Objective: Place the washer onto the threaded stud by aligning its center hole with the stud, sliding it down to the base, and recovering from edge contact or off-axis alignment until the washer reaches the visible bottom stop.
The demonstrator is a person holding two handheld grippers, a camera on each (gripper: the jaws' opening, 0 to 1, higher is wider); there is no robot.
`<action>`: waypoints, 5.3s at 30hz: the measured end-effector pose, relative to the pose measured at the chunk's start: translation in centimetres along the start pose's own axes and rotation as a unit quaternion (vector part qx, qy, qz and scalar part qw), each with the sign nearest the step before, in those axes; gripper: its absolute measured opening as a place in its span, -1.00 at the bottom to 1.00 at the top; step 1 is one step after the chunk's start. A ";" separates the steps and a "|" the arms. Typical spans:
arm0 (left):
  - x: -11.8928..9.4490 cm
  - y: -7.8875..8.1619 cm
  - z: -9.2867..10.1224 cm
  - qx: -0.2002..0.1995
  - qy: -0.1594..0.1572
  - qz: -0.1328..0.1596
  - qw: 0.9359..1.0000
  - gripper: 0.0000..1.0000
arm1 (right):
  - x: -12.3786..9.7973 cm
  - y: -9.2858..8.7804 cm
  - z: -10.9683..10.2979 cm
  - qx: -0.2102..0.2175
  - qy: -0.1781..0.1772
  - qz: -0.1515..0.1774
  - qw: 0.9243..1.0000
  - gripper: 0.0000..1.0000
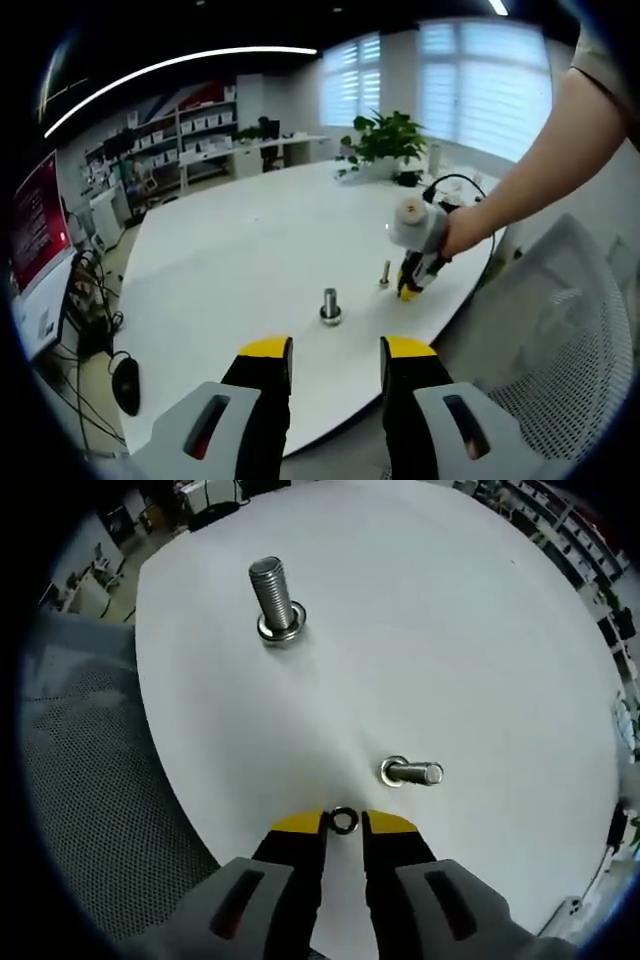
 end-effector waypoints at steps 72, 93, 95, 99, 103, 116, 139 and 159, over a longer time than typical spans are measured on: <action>-0.1 0.3 0.2 0.006 -0.009 0.010 1.000 -0.34 | -5.3 1.6 0.0 0.070 -0.086 0.084 0.990 -0.74; -0.1 0.3 0.4 0.006 -0.014 0.012 1.000 -0.35 | -6.3 5.0 1.7 0.012 -0.082 0.092 0.992 -0.73; -0.1 0.3 0.3 0.006 -0.014 0.012 1.000 -0.35 | -5.8 5.2 1.9 0.014 -0.080 0.090 0.993 -0.73; -0.1 0.3 0.3 0.005 -0.012 0.013 1.000 -0.35 | -5.0 5.3 2.1 0.010 -0.074 0.080 0.994 -0.73; -0.1 0.3 0.3 0.006 -0.012 0.012 1.000 -0.35 | -4.2 5.3 2.3 0.005 -0.068 0.072 0.995 -0.73; 0.0 0.3 0.4 0.005 -0.015 0.009 1.000 -0.35 | -3.0 4.6 2.1 -0.015 -0.053 0.041 0.998 -0.72; 0.1 -0.3 0.3 0.002 -0.011 -0.012 1.000 -0.35 | 1.0 2.9 2.1 0.017 -0.031 0.032 0.999 -0.69; -0.1 0.3 0.3 -0.001 -0.010 0.011 1.000 -0.32 | -8.5 2.5 0.5 0.078 -0.063 0.179 0.979 -0.53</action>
Point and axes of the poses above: the point that each gripper's makers call its tool centre point, and the gripper's own axes: x roughly forward along the fingers, z roughly to its right, y roughly out of its top, the point moved 6 cm from there along -x, roughly backward along the fingers, and after that the axes turned 15 degrees about z, right-handed, at the moved point
